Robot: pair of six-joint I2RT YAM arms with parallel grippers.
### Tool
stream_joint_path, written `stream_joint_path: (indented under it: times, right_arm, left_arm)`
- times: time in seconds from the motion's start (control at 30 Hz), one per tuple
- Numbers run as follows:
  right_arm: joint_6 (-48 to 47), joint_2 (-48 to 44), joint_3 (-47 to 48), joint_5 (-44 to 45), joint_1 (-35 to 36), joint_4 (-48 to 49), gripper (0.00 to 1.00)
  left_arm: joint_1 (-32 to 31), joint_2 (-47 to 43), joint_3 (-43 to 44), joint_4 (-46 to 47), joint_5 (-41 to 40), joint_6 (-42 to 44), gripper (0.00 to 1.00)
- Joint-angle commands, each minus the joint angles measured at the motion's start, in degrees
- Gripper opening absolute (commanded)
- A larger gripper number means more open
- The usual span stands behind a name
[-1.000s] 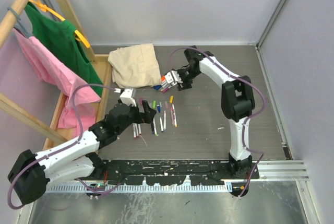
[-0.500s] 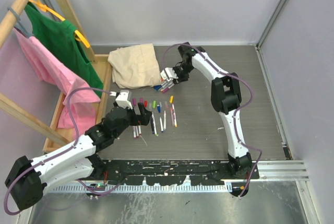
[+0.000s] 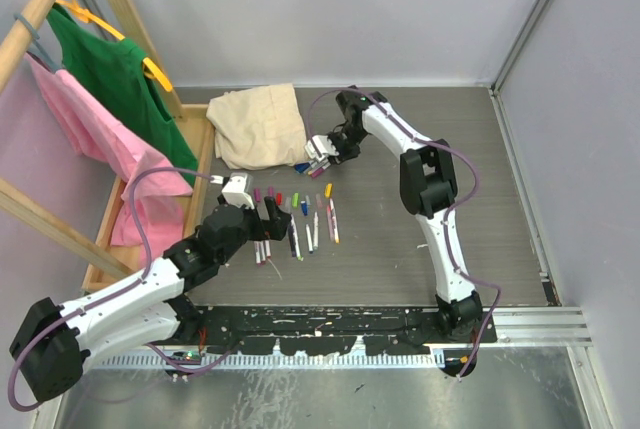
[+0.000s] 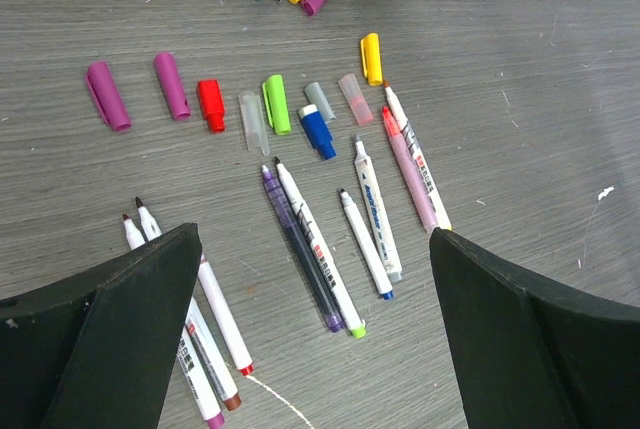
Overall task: Open the pen caps
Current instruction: Pick up the pen from the center of the board.
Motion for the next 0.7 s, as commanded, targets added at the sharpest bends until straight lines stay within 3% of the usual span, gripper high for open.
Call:
stream_joint_path:
  times: [0.0,0.33,0.53,0.67]
  right_arm:
    - [-1.07,0.71,2.46,0.55,0.27,-0.84,0.3]
    - [-0.98,1.57,3.8,0.73,0.41,-1.98,0.29]
    - [-2.62,3.31,4.61,2.01,0.49,-6.0,0.17]
    - [-2.46,2.88,3.84,3.72,0.45,-9.05,0.15]
  left_arm:
    - [0.21,-0.27,0.03,2.2,-0.66,0.85,0.98]
    - [0.16,-0.11,-0.02,2.61,-0.42,0.57,0.98]
    - [0.2,-0.16,-0.01,2.56,-0.23,0.55,0.98]
    - [0.19,-0.44,-0.15,2.55,-0.1,0.44,0.98]
